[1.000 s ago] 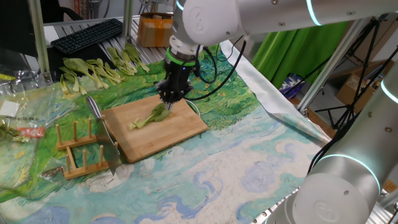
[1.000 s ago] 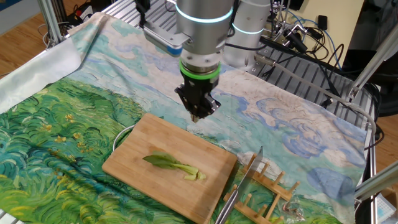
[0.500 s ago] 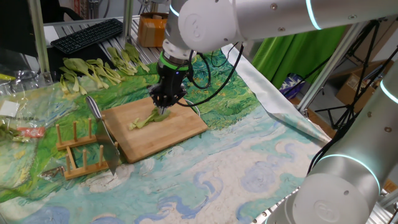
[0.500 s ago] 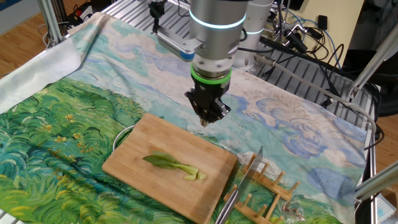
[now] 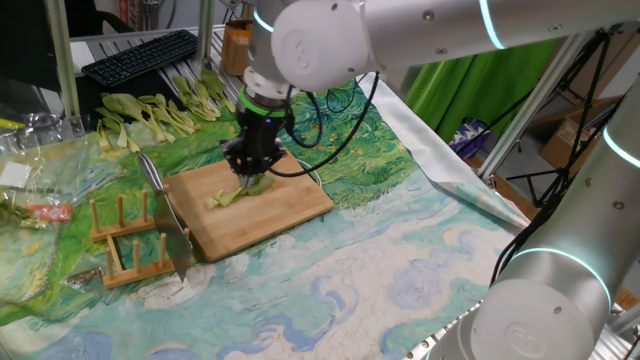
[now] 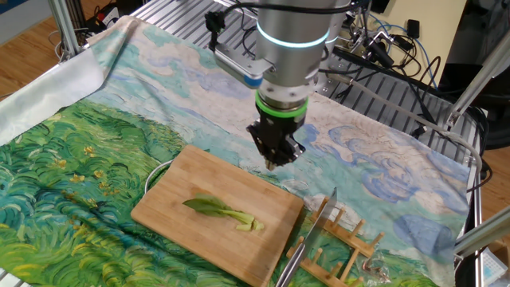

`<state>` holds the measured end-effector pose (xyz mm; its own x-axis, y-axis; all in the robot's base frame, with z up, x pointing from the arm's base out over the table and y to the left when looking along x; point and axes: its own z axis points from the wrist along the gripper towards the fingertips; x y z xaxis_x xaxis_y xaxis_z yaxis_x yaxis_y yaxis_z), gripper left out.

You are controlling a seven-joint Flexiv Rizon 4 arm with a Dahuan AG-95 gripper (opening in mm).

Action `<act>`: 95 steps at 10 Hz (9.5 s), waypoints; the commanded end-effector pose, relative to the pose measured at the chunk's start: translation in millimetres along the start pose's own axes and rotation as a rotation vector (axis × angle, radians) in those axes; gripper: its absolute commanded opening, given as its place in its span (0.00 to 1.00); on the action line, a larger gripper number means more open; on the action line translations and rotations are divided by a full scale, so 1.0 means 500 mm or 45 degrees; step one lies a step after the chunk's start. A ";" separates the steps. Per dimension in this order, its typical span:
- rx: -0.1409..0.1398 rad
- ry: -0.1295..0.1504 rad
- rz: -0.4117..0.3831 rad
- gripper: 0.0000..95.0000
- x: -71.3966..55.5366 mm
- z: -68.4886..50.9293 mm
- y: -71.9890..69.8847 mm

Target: Chop the pakchoi

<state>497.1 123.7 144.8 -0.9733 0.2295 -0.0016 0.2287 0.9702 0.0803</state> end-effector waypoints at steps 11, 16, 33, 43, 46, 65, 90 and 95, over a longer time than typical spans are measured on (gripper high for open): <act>0.005 0.002 0.075 0.00 -0.009 0.038 0.054; -0.024 -0.001 -0.080 0.00 -0.009 0.038 0.054; -0.076 -0.016 -0.026 0.40 0.019 0.037 0.215; -0.093 -0.042 -0.045 0.60 -0.029 0.122 0.242; -0.102 -0.038 -0.049 0.40 -0.035 0.144 0.244; -0.123 -0.053 -0.056 0.20 -0.037 0.223 0.267; -0.109 -0.002 -0.055 0.00 -0.031 0.256 0.270; -0.070 -0.024 -0.069 0.00 -0.026 0.247 0.278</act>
<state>543.6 265.2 31.6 -0.9836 0.1785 -0.0253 0.1737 0.9759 0.1322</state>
